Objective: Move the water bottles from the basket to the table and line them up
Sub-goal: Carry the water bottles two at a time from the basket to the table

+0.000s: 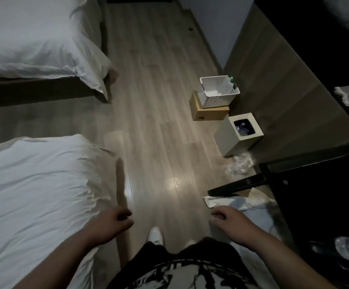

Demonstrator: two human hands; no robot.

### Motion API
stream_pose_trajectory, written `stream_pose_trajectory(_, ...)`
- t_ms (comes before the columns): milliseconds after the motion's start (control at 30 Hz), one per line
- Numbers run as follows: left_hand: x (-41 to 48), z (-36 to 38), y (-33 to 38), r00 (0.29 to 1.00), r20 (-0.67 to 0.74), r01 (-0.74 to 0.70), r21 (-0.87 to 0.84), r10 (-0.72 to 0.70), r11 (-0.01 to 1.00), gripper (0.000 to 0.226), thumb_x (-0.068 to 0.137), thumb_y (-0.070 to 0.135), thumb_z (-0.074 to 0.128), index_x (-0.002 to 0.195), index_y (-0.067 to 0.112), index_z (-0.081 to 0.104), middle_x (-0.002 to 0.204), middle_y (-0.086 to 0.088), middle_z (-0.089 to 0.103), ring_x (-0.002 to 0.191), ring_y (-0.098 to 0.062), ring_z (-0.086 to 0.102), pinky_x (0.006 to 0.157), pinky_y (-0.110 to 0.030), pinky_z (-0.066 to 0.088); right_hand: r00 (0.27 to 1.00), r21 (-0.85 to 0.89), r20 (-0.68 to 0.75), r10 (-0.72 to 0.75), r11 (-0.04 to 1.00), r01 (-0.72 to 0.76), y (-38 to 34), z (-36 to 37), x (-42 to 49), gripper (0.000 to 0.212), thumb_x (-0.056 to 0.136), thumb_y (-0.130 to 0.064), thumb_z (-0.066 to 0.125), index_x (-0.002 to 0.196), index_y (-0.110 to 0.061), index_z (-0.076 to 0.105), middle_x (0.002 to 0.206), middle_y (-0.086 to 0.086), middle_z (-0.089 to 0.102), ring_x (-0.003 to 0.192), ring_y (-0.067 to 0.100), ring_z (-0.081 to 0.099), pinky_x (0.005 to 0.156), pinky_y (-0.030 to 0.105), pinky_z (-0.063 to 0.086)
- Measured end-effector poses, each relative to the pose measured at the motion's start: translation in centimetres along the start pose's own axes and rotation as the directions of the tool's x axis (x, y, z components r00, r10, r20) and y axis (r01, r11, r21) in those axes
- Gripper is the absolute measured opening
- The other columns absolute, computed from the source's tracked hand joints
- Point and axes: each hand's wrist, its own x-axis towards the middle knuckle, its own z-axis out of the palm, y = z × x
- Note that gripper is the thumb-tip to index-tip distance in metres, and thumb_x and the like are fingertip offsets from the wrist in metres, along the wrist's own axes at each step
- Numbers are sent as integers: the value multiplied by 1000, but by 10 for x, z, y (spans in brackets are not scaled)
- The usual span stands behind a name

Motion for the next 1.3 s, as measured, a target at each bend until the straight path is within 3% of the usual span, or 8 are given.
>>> stream_pose_trajectory(167, 65, -54, 57, 994, -73, -81, -73, 76, 994, 31, 87, 31, 65, 116, 19, 67, 108, 7, 67, 99, -6, 62, 86, -22, 44, 995, 48, -5, 103, 994, -103, 10, -29, 27, 16, 86, -26, 58, 100, -28, 65, 100, -4, 68, 92, 7, 64, 76, 21, 50)
stream_pose_trajectory(267, 102, -80, 86, 994, -76, -87, -123, 78, 989, 37, 83, 38, 66, 116, 20, 66, 109, 7, 67, 101, -6, 62, 92, -25, 46, 986, 13, 41, 162, 987, -162, 11, -49, 64, 11, 83, -27, 57, 91, -28, 66, 91, -2, 70, 88, 13, 67, 82, 32, 52)
stream_pose_trajectory(433, 156, -124, 105, 999, -25, -42, -113, 40, 993, 26, 82, 41, 65, 105, 28, 65, 103, 7, 70, 96, -2, 64, 93, -29, 50, 985, -14, 57, 162, 987, -162, -40, -93, 147, 11, 85, -24, 58, 93, -27, 64, 99, -1, 69, 92, 12, 63, 83, 27, 48)
stream_pose_trajectory(767, 233, -227, 127, 963, -261, 31, -137, -66, 990, 9, 88, 22, 64, 93, 17, 69, 86, 3, 70, 81, -8, 64, 72, -21, 46, 996, -68, -20, -88, 994, 87, -197, -217, 289, 26, 88, -26, 59, 111, -15, 65, 97, -4, 63, 88, 15, 61, 82, 31, 48)
stream_pose_trajectory(967, 284, -251, 133, 981, -158, 79, -185, -109, 980, 8, 86, 18, 68, 90, 11, 70, 81, -1, 68, 73, -6, 61, 67, -8, 42, 999, 119, 10, -49, 992, 48, -220, -250, 337, 9, 88, -25, 61, 92, -19, 65, 86, -3, 63, 81, 18, 62, 73, 32, 48)
stream_pose_trajectory(1133, 368, -294, 140, 993, 26, 121, -216, -118, 969, 24, 76, 33, 74, 89, 12, 71, 79, -2, 73, 72, -9, 66, 81, -34, 52, 980, 320, 77, 185, 926, -200, -217, -271, 373, 6, 83, -11, 62, 79, -14, 59, 70, 6, 51, 59, 18, 49, 53, 25, 36)
stream_pose_trajectory(1233, 424, -331, 177, 995, 51, 98, -157, -91, 983, 25, 77, 31, 72, 97, 16, 66, 92, 2, 72, 85, -8, 66, 84, -28, 48, 960, 355, 92, 265, 892, -280, -233, -302, 393, 8, 71, -15, 62, 75, -14, 55, 63, 4, 45, 49, 14, 42, 49, 22, 29)
stream_pose_trajectory(1300, 459, -362, 206, 997, 48, 58, -112, -53, 992, 30, 71, 39, 69, 95, 22, 65, 95, 0, 72, 88, -10, 66, 86, -28, 48, 965, 373, 54, 258, 891, -259, -248, -329, 410, 4, 81, -12, 60, 79, -13, 57, 66, 5, 47, 53, 14, 44, 49, 25, 32)
